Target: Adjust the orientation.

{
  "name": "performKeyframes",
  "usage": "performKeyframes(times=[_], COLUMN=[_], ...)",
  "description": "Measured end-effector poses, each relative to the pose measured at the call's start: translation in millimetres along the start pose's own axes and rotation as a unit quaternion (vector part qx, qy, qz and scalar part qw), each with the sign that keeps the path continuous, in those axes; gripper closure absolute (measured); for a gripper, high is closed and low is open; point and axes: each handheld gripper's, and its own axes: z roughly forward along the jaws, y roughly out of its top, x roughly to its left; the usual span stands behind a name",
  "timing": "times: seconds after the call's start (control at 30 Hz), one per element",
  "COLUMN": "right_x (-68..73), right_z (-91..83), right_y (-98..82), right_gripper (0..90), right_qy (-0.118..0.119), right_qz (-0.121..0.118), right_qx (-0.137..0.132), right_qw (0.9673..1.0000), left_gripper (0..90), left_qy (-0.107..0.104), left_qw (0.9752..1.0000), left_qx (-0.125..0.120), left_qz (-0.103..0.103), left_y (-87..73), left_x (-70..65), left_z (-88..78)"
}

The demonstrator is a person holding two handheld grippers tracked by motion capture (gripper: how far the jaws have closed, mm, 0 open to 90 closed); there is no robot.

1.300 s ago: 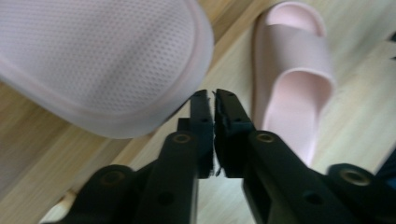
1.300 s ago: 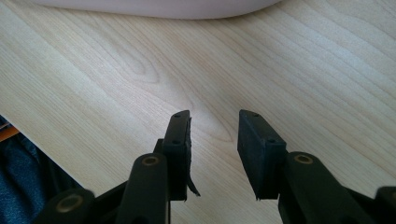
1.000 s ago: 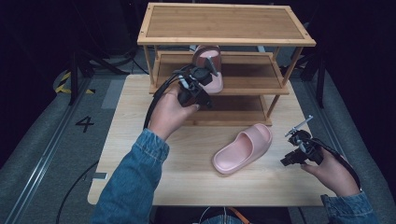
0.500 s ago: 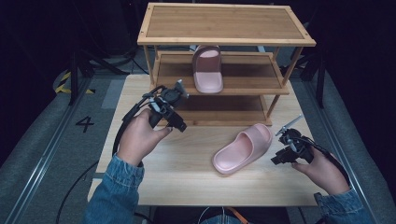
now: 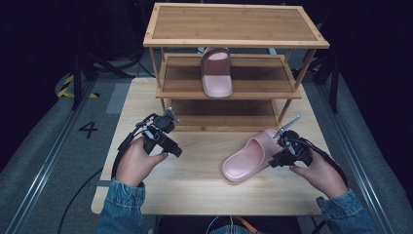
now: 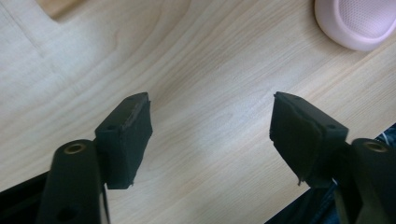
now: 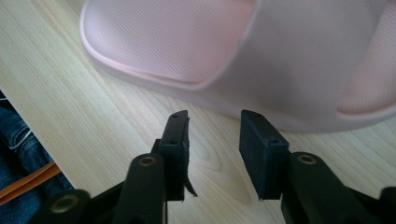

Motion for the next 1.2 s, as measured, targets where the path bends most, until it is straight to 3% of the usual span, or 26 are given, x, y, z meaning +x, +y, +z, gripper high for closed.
performKeyframes(times=[0.13,0.37,0.47,0.57,0.6,0.63,0.93,1.07,1.2], right_x=[2.5,10.7,13.0,16.3,16.6,16.5,11.2,9.5,4.5], right_z=[4.3,11.3,18.8,25.5,28.8,31.3,32.5,28.7,22.6], right_y=[6.8,23.6,29.9,33.5,34.5,34.8,27.8,20.0,8.9], right_gripper=[72.2,86.2,87.4,88.0,88.1,88.1,88.1,86.7,86.2], right_qy=[-0.002,-0.012,-0.011,-0.009,-0.007,-0.009,-0.004,-0.014,-0.019], right_qz=[-0.005,-0.028,-0.032,-0.037,-0.036,-0.035,-0.022,-0.013,0.0], right_qx=[-0.001,-0.005,0.001,0.002,0.006,0.009,0.017,0.021,0.02], right_qw=[1.0,0.9995,0.9994,0.9993,0.9993,0.9993,0.9996,0.9996,0.9996], left_gripper=[27.9,30.2,30.2,30.5,30.5,30.6,30.6,30.5,30.6], left_qy=[-0.002,0.02,0.022,0.03,0.024,0.026,0.019,0.017,0.015], left_qw=[0.9999,0.9995,0.9993,0.9994,0.9992,0.9993,0.9996,0.9997,0.9999], left_qx=[-0.01,-0.008,-0.007,-0.002,-0.004,-0.003,0.0,0.001,0.006], left_qz=[-0.008,-0.024,-0.029,-0.02,-0.033,-0.027,-0.022,-0.016,0.003], left_y=[-7.8,-13.1,-14.6,-14.7,-15.2,-15.0,-11.3,-7.0,0.8], left_x=[2.8,7.5,8.4,10.1,8.2,8.4,6.7,5.7,3.3], left_z=[3.5,3.7,4.5,5.6,7.3,7.8,8.5,10.8,12.1])
